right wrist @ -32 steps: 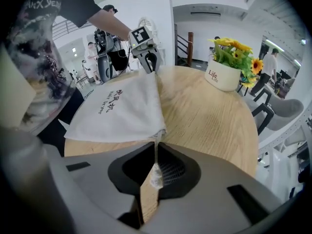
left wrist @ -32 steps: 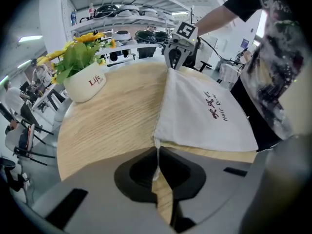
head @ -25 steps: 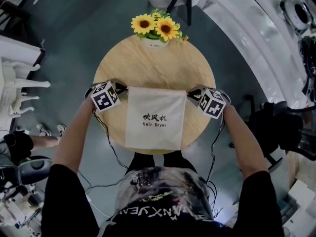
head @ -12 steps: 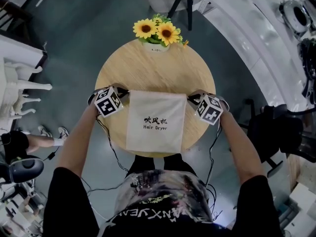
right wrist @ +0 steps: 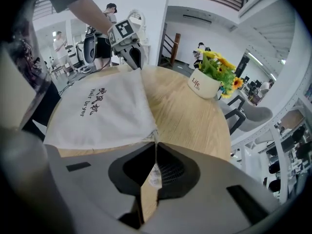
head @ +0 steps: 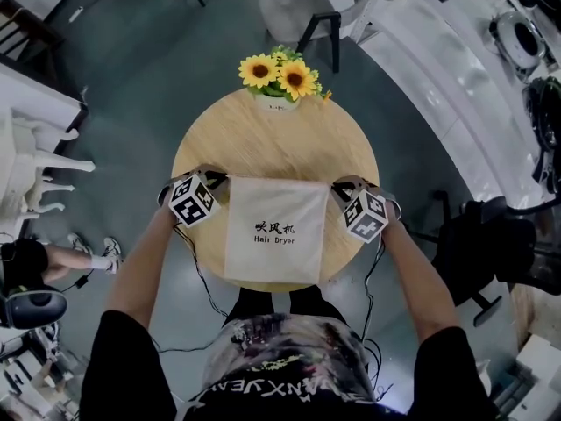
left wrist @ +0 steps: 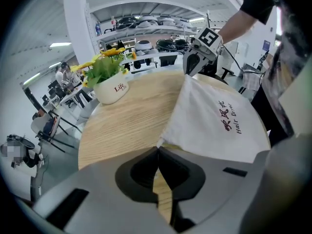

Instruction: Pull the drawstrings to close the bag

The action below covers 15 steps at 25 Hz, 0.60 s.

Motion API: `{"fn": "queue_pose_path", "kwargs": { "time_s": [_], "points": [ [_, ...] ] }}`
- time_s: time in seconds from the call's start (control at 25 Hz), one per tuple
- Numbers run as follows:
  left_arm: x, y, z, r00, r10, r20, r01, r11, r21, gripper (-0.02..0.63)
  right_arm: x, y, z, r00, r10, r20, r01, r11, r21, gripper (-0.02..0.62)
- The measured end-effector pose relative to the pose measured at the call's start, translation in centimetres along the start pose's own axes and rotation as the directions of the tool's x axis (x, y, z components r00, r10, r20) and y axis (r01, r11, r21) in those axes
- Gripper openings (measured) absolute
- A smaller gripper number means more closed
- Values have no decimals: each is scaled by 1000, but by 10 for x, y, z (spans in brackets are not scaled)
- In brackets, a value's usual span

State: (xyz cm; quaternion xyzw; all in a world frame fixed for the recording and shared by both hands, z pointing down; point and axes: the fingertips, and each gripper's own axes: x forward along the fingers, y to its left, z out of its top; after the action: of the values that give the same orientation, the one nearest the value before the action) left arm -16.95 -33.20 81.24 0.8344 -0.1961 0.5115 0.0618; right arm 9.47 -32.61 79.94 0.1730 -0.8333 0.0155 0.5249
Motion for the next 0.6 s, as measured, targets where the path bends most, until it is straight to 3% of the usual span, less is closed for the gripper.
{"fn": "queue_pose_path", "kwargs": {
  "time_s": [0.6],
  "points": [
    [-51, 35, 25, 977, 203, 67, -203, 979, -9, 18, -42, -34, 43, 980, -195, 38, 196, 980, -23, 11]
  ]
}}
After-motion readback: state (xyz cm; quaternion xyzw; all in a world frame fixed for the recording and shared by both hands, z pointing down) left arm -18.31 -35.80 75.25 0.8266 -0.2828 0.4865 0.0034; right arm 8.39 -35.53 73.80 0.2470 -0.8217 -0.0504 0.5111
